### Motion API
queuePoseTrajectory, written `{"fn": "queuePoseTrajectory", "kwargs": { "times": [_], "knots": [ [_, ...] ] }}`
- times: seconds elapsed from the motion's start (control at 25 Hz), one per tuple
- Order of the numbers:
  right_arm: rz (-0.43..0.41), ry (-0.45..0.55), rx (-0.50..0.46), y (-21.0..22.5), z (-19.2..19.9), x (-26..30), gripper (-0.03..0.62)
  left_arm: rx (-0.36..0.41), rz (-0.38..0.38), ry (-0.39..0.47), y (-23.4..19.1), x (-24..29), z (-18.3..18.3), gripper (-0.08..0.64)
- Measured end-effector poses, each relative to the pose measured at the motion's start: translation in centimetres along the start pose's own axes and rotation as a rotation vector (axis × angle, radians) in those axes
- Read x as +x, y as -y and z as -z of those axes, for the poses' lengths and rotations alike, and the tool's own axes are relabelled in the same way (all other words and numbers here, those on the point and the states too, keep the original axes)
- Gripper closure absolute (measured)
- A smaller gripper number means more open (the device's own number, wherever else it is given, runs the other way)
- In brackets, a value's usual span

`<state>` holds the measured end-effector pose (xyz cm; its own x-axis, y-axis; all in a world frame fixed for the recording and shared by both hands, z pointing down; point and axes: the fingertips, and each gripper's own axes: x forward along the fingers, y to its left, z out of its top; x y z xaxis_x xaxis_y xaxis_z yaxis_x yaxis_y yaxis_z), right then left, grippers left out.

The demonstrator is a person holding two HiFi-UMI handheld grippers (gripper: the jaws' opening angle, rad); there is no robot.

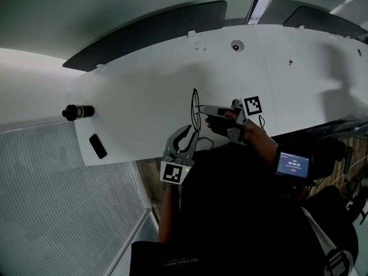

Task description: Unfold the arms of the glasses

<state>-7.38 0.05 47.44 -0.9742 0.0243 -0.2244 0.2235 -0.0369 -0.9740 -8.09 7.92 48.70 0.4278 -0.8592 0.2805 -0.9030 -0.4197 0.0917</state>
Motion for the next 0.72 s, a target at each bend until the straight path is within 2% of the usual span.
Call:
{"fn": "queuePoseTrajectory", "kwargs": {
  "times": [0.72],
  "knots": [
    [0.015, -0.026, -0.016, 0.4, 0.5, 0.1, 0.581, -0.009, -0.025, 0.01, -1.3, -0.9, 0.4, 0.517]
  ]
}}
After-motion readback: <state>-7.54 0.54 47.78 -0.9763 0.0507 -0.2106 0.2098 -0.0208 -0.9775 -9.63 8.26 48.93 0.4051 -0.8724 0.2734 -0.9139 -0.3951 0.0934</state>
